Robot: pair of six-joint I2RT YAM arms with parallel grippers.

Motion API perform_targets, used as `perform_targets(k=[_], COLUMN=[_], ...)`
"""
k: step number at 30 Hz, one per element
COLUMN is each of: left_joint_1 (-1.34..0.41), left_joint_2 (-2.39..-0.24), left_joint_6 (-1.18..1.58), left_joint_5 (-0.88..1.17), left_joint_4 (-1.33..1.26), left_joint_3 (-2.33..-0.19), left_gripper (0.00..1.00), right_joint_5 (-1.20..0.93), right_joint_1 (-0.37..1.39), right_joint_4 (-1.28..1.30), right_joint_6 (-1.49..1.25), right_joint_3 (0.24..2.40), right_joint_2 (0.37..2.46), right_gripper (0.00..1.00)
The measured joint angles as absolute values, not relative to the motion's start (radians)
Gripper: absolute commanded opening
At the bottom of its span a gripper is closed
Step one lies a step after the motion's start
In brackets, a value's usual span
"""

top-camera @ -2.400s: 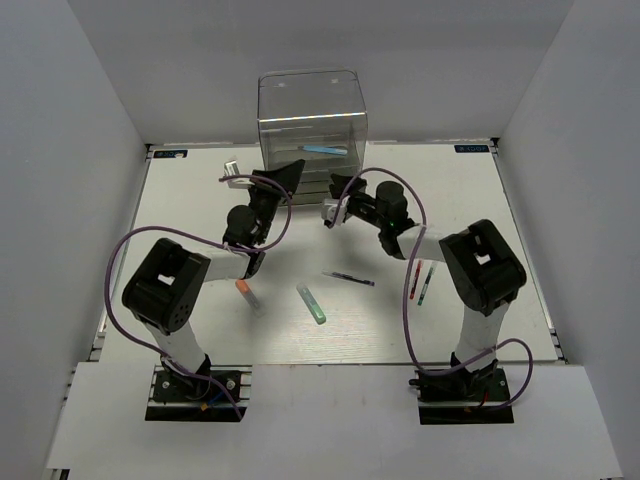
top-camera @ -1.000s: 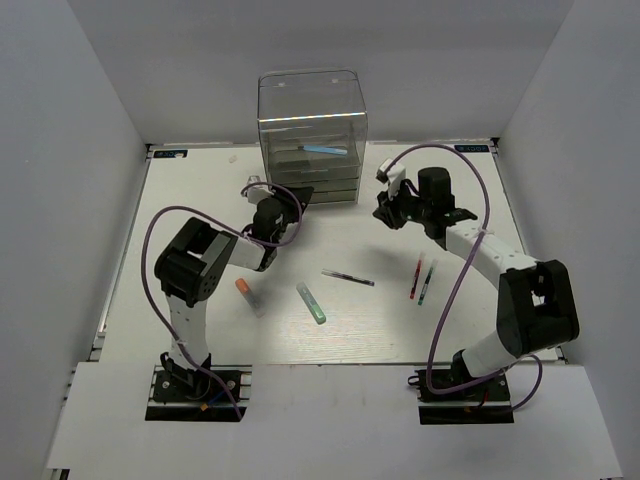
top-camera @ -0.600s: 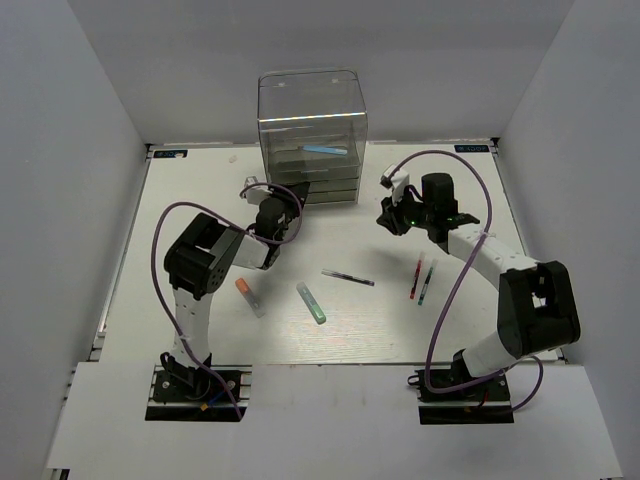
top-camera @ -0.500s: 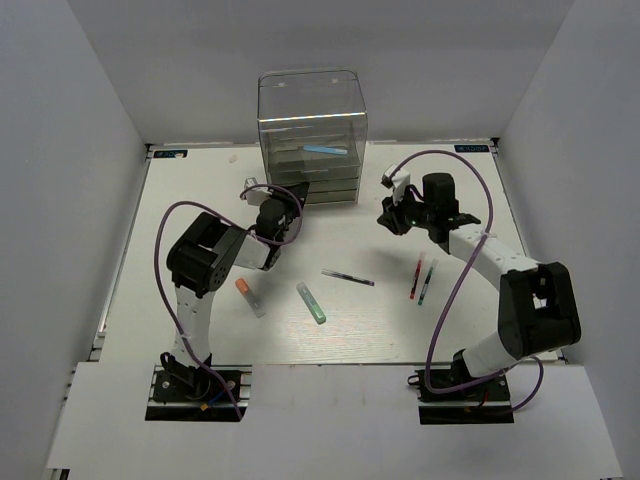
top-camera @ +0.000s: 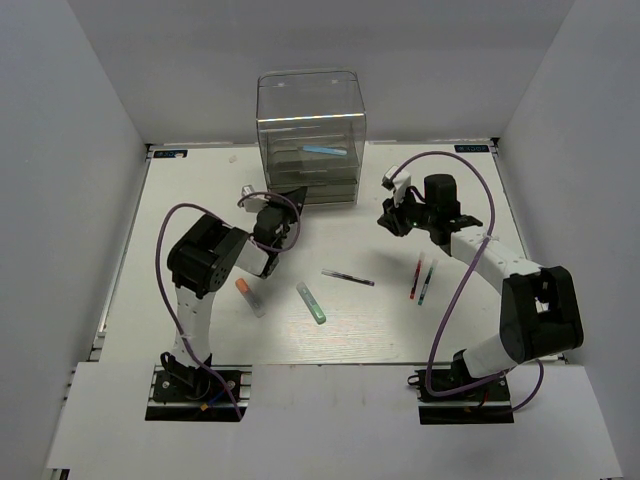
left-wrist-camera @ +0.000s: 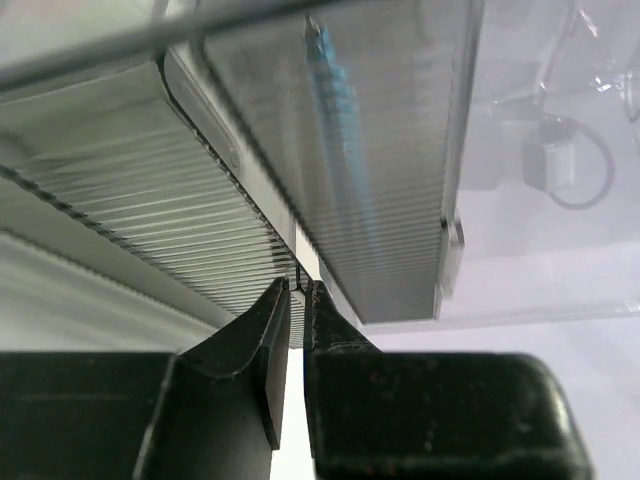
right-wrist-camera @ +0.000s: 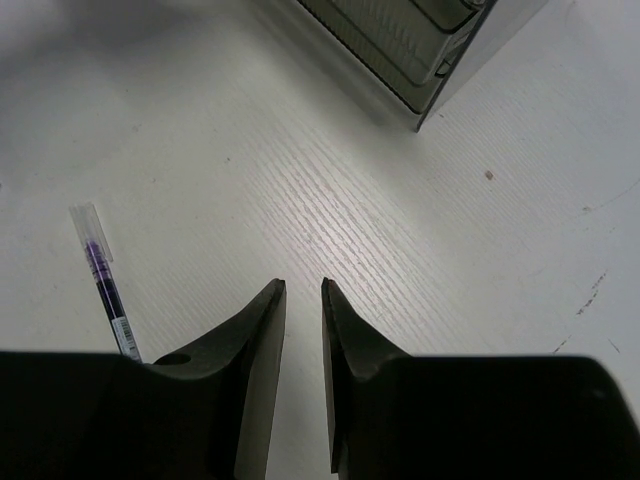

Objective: Sort the stationery into containers
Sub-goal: Open the drawer in the storage box.

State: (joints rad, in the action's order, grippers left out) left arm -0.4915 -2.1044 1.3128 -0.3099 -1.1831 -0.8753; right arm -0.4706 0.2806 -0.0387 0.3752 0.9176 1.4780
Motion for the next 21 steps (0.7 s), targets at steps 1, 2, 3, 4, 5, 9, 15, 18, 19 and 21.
perform_targets(k=[1,2,3,4,5,9,15,18,19,21], left_joint_1=[-0.493,-0.495,-0.497,-0.5,-0.502,-0.51,-0.524,-0.526,-0.526,-0.526], left_joint_2=[-2.1,-2.095,-2.089,-2.082,-2.075,-2.041,-2.002,-1.979,-1.971,-1.954], left_joint_6=[1.315,1.317,1.318,1.318,1.318,1.318,1.32,1.321,1.317,1.316], left_joint_5=[-0.309,-0.307,-0.306,-0.306,-0.303,-0.299,-0.3,-0.3,-0.3,-0.299], left_joint_4=[-1.198,-1.214,-1.23,-1.244,-1.256,-1.266,-1.251,-1.211,-1.197,-1.164], left_joint_3=[-0.859,-0.841,-0.821,-0.802,-0.783,-0.732,-0.693,-0.693,-0.693,-0.693], left_gripper=[0.04,0.04,0.04,0.04,0.04,0.04,0.09,0.31,0.38,0.51], right_joint_5=[-0.473,-0.475,-0.476,-0.478,-0.479,-0.485,-0.499,-0.508,-0.511,-0.52], right_joint_1=[0.281,0.281,0.281,0.281,0.281,0.281,0.281,0.28,0.28,0.28], right_joint_4=[-0.039,-0.039,-0.039,-0.039,-0.039,-0.037,-0.031,-0.022,-0.02,-0.013], right_joint_6=[0.376,0.377,0.378,0.379,0.381,0.385,0.392,0.4,0.403,0.409], right_joint_3=[0.917,0.917,0.915,0.913,0.91,0.902,0.902,0.902,0.902,0.902], right_joint_2=[1.478,1.478,1.478,1.478,1.478,1.478,1.478,1.478,1.478,1.478], right_gripper=[0.27,0.28,0.28,0.28,0.28,0.3,0.38,0.44,0.44,0.46])
